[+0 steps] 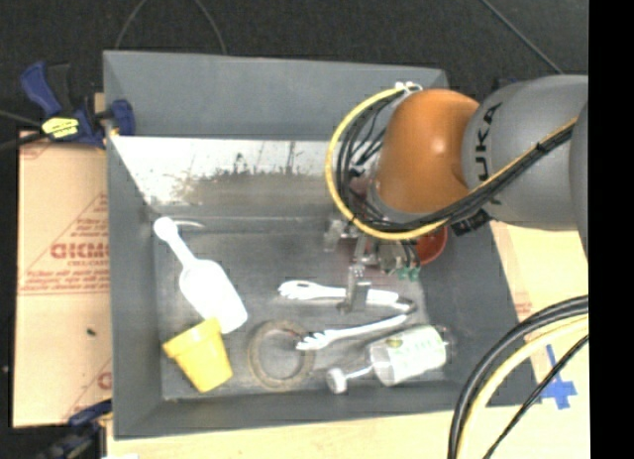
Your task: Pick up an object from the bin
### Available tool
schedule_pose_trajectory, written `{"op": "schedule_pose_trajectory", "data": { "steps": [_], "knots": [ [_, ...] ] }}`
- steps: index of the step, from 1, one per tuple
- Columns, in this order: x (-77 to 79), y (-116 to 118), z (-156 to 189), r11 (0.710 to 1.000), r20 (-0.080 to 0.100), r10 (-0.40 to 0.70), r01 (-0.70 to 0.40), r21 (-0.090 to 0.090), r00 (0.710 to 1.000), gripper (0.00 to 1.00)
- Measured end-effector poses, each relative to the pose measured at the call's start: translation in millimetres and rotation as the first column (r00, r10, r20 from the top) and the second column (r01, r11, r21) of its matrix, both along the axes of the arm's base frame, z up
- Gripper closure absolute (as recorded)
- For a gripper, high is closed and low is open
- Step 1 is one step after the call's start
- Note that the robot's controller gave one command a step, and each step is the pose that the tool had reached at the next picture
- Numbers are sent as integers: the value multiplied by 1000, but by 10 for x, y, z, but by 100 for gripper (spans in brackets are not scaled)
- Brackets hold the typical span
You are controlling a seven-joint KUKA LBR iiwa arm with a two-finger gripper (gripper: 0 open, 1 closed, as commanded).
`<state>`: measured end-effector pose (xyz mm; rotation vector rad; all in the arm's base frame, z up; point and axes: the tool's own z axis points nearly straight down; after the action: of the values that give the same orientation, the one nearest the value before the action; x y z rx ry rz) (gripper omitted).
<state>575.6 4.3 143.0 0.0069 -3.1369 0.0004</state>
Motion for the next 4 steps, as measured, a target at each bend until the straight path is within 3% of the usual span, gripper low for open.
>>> {"op": "schedule_pose_trajectory", "data": {
  "steps": [1, 2, 4],
  "knots": [
    [18, 0, 48, 1000, 8, 0, 0, 0, 1000, 0],
    [71, 187, -725, 990, 7, -140, 140, 1, 990, 0],
    [85, 176, -716, 990, 12, -142, 142, 1, 990, 0]
  ]
}}
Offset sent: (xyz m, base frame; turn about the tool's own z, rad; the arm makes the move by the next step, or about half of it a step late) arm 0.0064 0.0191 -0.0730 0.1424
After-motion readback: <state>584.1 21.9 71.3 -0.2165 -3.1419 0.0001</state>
